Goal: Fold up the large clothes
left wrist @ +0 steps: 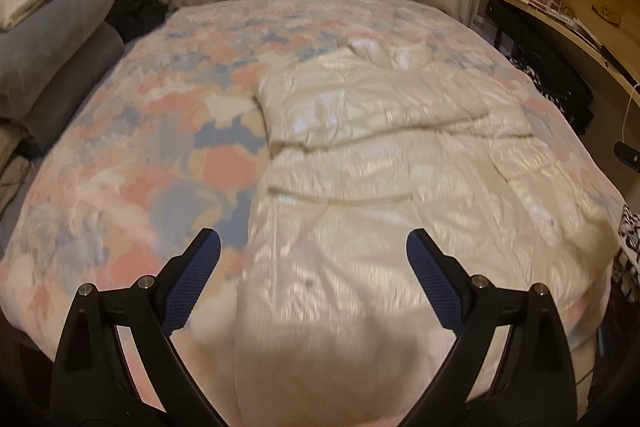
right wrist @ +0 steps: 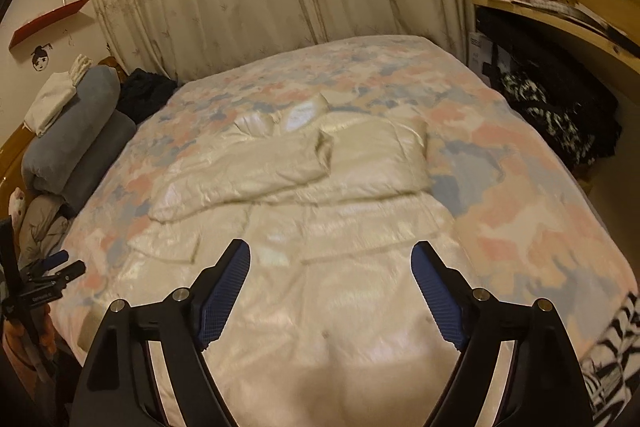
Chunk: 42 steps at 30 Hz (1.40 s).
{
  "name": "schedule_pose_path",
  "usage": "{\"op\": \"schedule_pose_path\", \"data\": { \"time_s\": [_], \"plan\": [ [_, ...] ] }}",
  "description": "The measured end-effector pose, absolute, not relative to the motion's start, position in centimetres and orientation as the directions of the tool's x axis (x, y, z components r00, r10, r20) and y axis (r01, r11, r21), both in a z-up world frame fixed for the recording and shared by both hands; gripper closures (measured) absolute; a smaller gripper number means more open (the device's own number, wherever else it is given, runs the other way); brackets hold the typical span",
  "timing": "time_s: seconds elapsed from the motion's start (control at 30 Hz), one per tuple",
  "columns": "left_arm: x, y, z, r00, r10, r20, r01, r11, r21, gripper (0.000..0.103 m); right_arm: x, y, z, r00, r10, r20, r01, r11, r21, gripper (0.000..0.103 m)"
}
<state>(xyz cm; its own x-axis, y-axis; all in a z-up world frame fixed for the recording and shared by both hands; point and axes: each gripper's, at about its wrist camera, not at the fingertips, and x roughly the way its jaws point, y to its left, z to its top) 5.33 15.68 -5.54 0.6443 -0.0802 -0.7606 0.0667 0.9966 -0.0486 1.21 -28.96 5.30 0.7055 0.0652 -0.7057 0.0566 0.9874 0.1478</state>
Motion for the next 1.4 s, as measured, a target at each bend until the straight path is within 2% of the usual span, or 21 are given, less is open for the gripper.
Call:
{"op": "schedule_pose_path", "data": {
  "time_s": [0.23,0.57,0.77,1.03,1.13,1.2,1.3,1.37,1.4],
  "plan": [
    [3.9,18.9,-10.0,0.558,-0.178,-0.811,0.037,0.981,-0.19,0.009,-4.5,-33.6,2.0,0.648,0.024,-0.761,0.141,0.978,0.151,0.019],
    [3.7,22.0,-14.4,0.489,-0.308,-0.816,-0.022,0.931,-0.364,0.01,-7.3,-41.3,-5.1,0.53,0.011,-0.848,0.291,0.937,0.194,0.019],
    [4.8,21.8,-17.1,0.438,-0.338,-0.833,-0.057,0.914,-0.401,0.01,-7.1,-43.3,-8.6,0.498,0.053,-0.865,0.323,0.915,0.242,0.019],
    [5.7,20.9,-18.6,0.45,-0.329,-0.83,-0.055,0.918,-0.394,0.009,-4.6,-42.4,-10.1,0.501,0.108,-0.859,0.26,0.928,0.269,0.02],
    [6.1,20.7,-19.1,0.456,-0.337,-0.824,-0.054,0.914,-0.403,0.009,-3.3,-42.7,-10.8,0.502,0.167,-0.849,0.255,0.909,0.329,0.028],
    [6.2,20.7,-19.5,0.452,-0.357,-0.817,-0.047,0.905,-0.422,0.003,-2.5,-43.2,-11.3,0.507,0.213,-0.835,0.263,0.885,0.385,0.035],
    [6.3,20.5,-20.0,0.451,-0.36,-0.817,-0.034,0.908,-0.419,0.001,-1.9,-43.6,-12.1,0.513,0.259,-0.818,0.266,0.858,0.439,0.055],
    [6.2,20.2,-19.9,0.458,-0.352,-0.816,-0.033,0.911,-0.412,0.002,-1.8,-43.4,-12.2,0.516,0.28,-0.81,0.26,0.85,0.459,0.069],
    [6.1,20.2,-19.8,0.462,-0.347,-0.816,-0.04,0.911,-0.41,0.01,-1.6,-43.2,-12.1,0.518,0.286,-0.806,0.258,0.847,0.465,0.072]
  ]
}}
